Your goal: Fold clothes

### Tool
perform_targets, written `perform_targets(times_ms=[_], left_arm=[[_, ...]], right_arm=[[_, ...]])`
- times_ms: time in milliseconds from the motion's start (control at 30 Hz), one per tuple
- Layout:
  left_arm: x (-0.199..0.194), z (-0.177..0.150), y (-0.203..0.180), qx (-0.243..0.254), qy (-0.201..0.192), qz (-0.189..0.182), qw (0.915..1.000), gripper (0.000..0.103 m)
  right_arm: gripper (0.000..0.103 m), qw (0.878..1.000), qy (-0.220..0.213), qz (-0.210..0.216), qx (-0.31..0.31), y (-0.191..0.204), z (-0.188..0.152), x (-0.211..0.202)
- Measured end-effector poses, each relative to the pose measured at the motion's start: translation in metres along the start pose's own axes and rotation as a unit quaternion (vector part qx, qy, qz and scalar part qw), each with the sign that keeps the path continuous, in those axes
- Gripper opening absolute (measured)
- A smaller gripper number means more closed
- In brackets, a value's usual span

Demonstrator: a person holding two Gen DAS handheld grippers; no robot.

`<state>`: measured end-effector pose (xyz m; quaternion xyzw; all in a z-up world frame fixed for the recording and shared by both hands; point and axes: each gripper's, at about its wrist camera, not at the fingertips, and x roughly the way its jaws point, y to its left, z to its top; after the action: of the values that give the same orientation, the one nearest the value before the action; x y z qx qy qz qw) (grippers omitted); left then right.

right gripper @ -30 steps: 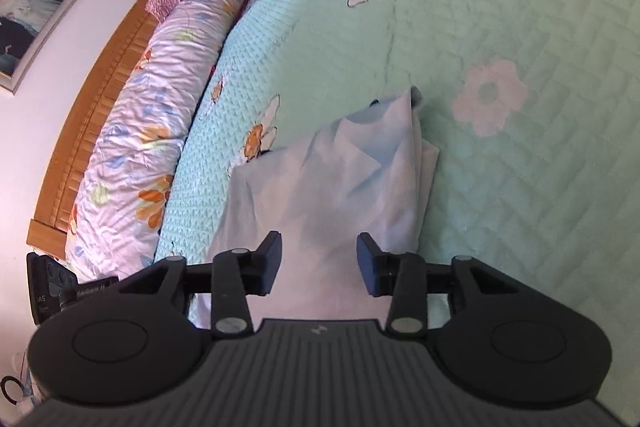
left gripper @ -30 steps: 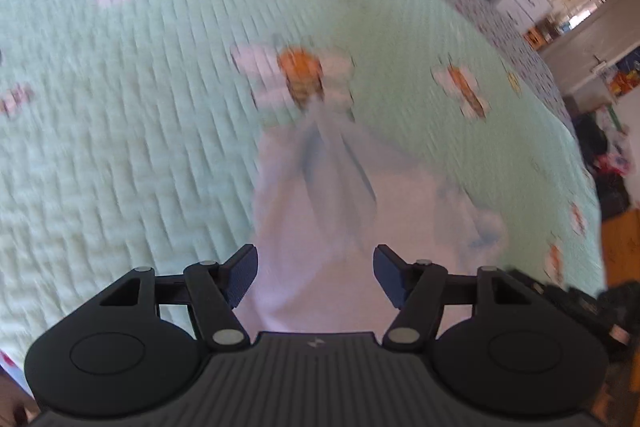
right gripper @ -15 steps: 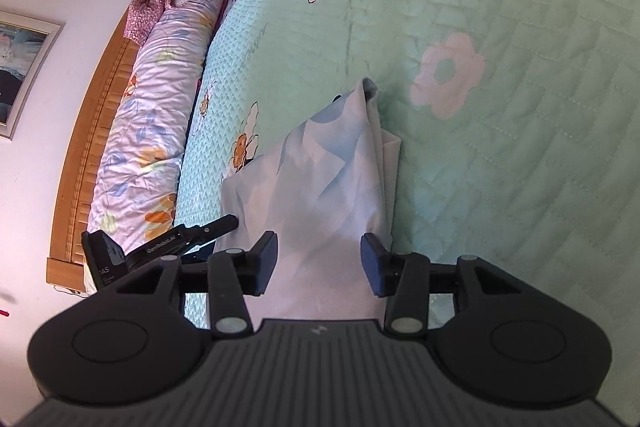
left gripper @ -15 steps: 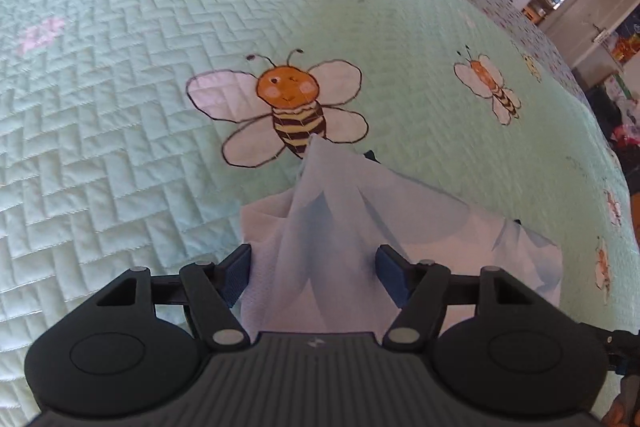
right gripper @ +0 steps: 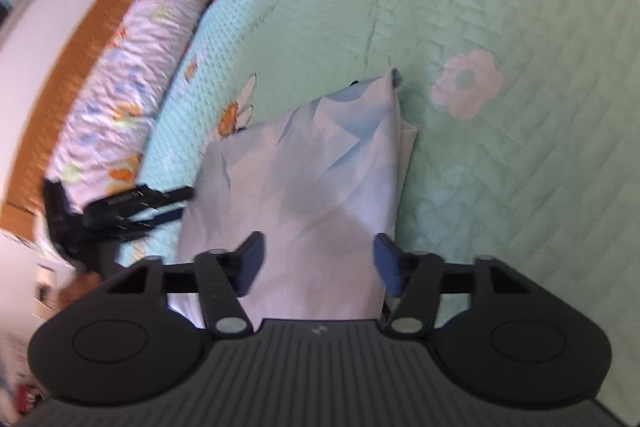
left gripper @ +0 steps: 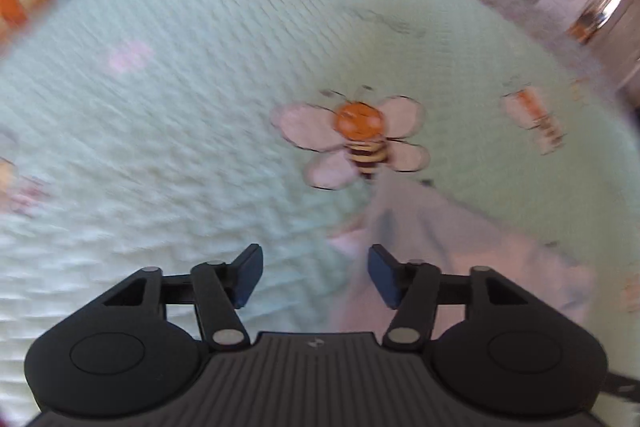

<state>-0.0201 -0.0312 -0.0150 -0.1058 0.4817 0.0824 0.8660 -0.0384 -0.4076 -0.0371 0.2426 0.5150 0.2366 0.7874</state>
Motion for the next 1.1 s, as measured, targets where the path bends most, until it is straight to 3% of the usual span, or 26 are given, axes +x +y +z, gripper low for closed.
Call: perform_targets(times_ms=[33,100,167,300,467,833,1100], left_arm=[[-0.013,-0.004,-0.01,0.027,-0.004,0.033,0.9991,0.068],[-0.036,-0.017,-0.029,0.066,0.014,0.039,0.997,0.076],[-0.053,-0.029,-0.05,0.088,0.043,0.032,0.9947,0.082],[-0.068,-0.056,-0.08,0.116,0.096,0.007,0.9885,0.082],[-0.066,-0.071,-0.098,0.162,0.126,0.074,0.9759,0.081],[-0.067,-0.08,-0.091,0.141,0.133,0.066,0.9788,0.081],[-0.069,-0.085,-0.111,0.179,0.123,0.037,0.9754,0.081]], right_arm=[[0.075,0.999,-0.001,-0.027,-0.022,0.015,-0.002,-0.003],[0.077,0.994,-0.008,-0.083,-0.066,0.046,-0.005,-0.009],[0.092,0.988,0.006,-0.127,-0.088,0.072,-0.007,-0.009],[0.092,0.977,0.061,-0.182,-0.088,0.101,-0.014,-0.004],[0.091,0.964,0.071,-0.23,-0.113,0.127,-0.032,0.001],[0.09,0.957,0.095,-0.252,-0.106,0.132,-0.043,0.004],[0.09,0.96,0.087,-0.259,-0.055,0.111,-0.047,-0.014]])
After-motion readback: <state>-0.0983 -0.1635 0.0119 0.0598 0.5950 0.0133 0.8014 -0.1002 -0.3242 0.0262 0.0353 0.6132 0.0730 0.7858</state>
